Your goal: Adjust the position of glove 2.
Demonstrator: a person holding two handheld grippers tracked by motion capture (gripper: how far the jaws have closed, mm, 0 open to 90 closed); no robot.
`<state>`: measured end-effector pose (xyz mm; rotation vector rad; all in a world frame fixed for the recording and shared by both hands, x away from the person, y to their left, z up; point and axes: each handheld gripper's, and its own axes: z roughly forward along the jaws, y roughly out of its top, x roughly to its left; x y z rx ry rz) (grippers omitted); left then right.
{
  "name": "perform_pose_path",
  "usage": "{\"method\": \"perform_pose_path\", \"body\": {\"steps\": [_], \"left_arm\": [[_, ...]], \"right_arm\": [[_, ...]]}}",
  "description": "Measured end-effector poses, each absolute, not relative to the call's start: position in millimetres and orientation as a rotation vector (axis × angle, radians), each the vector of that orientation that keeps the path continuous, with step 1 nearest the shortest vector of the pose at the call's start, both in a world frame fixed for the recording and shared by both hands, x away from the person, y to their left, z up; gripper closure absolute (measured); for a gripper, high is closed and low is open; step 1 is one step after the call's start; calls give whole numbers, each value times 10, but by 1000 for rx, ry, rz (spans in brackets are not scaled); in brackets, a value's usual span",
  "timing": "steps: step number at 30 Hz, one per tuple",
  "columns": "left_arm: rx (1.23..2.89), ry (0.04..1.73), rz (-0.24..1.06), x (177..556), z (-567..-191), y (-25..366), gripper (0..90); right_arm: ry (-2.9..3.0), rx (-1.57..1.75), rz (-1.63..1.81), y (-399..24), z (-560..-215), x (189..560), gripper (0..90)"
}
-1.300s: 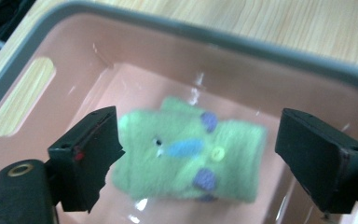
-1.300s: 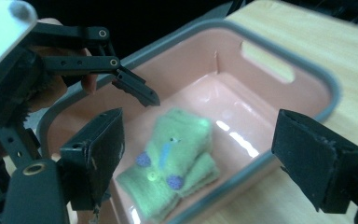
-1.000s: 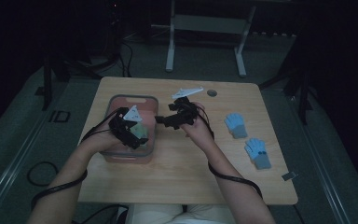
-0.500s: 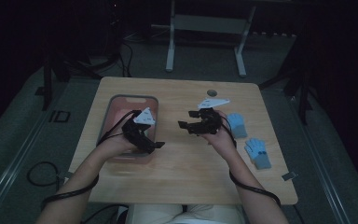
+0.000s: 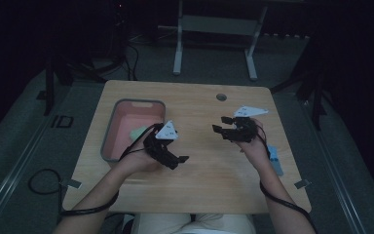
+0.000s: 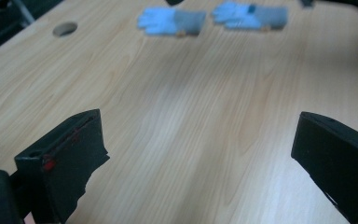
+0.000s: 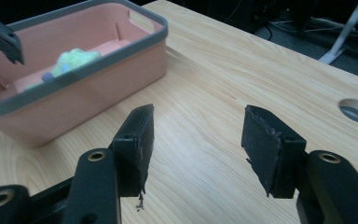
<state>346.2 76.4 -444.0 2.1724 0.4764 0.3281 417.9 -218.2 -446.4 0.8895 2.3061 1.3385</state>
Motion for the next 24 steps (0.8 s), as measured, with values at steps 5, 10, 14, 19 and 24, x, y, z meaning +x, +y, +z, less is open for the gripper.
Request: {"method": "perform_pose_path", "body": {"steps": [5,10,14,19,24], "left_arm": [[2153,471,352,3377,-4494,653,24],[2149,440,322,3280,-4557,522,25],[2120,415,326,3178,-4603,438,25],[2146,394,315,3071,-4728,333,25],[2141,398,278,3041,-4862,294,25]], "right_arm": [[2267,904,1303,-2418,-4526,4188,452],[2243,952,1268,-2649,-4609,4221,465],[2225,1002,1243,-2843,-4695,4265,484],[2199,1048,1198,-3043,-4784,4331,517],[2159,1094,1173,-3193,-4810,4415,540]]}}
